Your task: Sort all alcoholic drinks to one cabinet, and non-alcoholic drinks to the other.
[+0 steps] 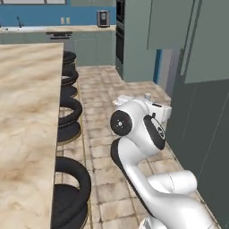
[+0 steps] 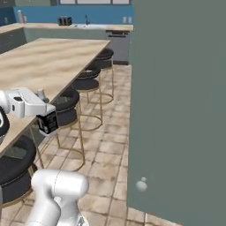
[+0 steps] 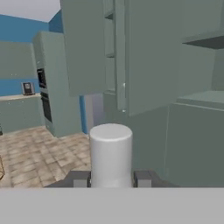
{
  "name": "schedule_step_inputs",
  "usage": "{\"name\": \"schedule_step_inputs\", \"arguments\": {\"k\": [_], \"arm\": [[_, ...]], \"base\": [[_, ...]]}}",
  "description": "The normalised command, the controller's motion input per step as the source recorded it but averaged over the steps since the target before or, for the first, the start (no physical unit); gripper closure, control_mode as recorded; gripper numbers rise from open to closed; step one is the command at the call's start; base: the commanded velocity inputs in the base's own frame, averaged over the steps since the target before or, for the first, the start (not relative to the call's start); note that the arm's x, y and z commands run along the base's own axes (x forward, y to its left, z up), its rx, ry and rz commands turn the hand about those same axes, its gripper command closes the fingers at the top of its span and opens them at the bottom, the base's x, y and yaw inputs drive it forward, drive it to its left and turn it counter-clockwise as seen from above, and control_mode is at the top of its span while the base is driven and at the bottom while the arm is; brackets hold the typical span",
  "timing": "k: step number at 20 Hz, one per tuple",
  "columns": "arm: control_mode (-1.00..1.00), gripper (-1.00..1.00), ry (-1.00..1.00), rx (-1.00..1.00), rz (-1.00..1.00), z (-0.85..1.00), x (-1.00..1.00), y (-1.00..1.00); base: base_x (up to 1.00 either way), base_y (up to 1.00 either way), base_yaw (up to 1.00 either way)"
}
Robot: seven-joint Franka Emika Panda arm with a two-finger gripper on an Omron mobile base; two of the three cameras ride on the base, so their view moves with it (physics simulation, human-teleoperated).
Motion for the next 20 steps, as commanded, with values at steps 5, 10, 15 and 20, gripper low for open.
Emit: {"name": "schedule_step_inputs", "arguments": {"k": [5,10,15,20], "arm": [[1.0,1.0,0.0,0.0,0.0,0.0,0.0,0.0],[1.0,1.0,0.0,0.0,0.0,0.0,0.0,0.0],[1.0,1.0,0.0,0.0,0.0,0.0,0.0,0.0],[1.0,1.0,0.0,0.0,0.0,0.0,0.0,0.0]], "base": [[0.82,-0.19,0.0],[0.74,-0.11,-0.01],[0.53,0.0,-0.11],[0.42,0.0,-0.16]]}}
